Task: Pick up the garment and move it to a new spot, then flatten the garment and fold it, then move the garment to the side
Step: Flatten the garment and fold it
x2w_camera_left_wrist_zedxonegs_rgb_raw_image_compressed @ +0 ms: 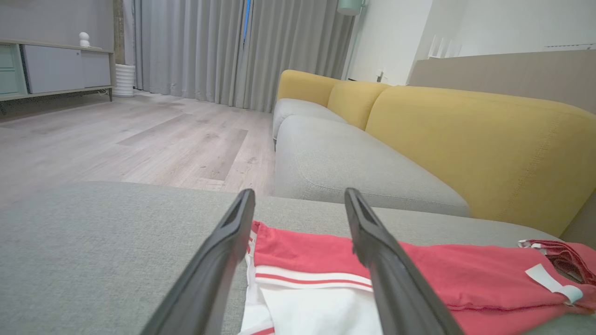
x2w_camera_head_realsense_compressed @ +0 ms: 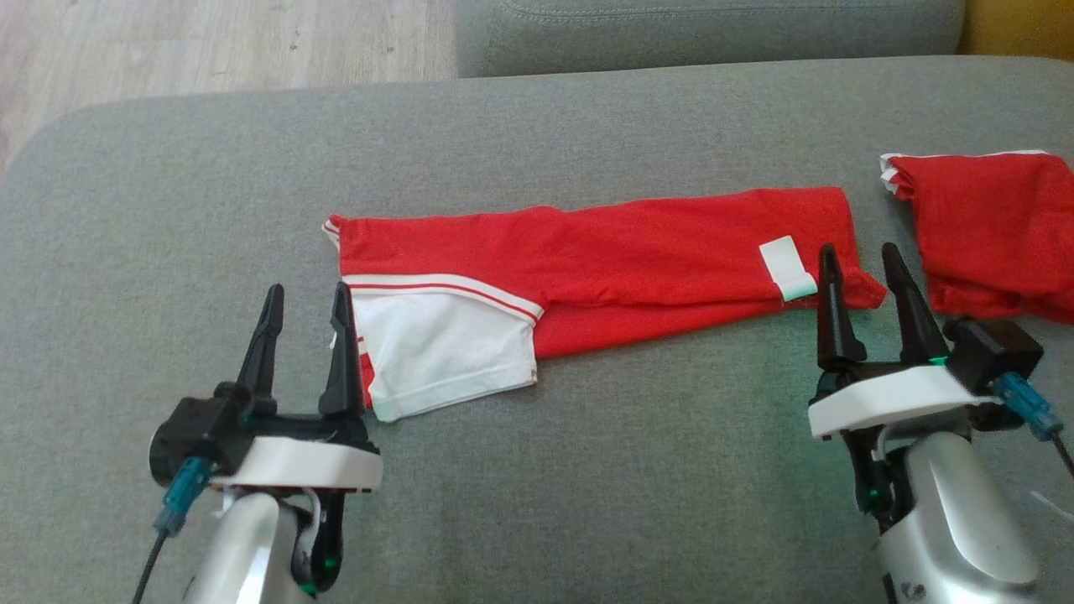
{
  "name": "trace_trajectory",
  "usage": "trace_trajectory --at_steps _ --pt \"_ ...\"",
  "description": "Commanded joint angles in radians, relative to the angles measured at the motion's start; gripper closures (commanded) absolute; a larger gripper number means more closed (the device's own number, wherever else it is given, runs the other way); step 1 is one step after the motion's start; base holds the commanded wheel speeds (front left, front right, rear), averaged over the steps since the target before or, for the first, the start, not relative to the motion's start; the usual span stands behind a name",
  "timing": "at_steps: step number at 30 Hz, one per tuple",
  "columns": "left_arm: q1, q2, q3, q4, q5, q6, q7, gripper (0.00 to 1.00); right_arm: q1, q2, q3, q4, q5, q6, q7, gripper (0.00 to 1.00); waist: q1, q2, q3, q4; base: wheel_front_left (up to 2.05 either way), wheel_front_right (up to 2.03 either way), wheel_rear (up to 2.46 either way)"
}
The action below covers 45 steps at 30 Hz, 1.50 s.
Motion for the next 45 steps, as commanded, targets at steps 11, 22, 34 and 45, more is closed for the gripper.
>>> trace_trajectory --at_steps 11,22,34,45 --pt "-0.060 -0.024 0.079 -0.010 0.059 -0.054 -0.005 0.00 -0.072 0.012 -0.024 0.042 -0.055 -0.001 -0.006 0.00 0.0001 -0.0001 0.032 0.019 0.00 0.00 0.00" --pt "-0.101 -0.026 0.037 -0.003 0.047 -0.068 -0.005 0.00 -0.268 0.012 -0.252 0.364 -0.056 -0.001 0.071 0.00 0.0001 -0.0001 0.106 0.060 0.00 0.00 0.00" --pt "-0.113 -0.026 0.026 0.009 0.038 -0.068 -0.005 0.00 -0.367 0.012 -0.269 0.641 -0.076 -0.001 0.088 1.00 0.0001 -0.0001 0.107 0.070 0.00 0.00 0.00" --pt "-0.100 -0.026 0.025 -0.004 0.037 -0.066 -0.005 0.00 -0.368 -0.055 -0.305 0.600 -0.135 -0.001 0.003 1.00 0.0001 -0.0001 0.060 0.033 0.00 0.00 0.00"
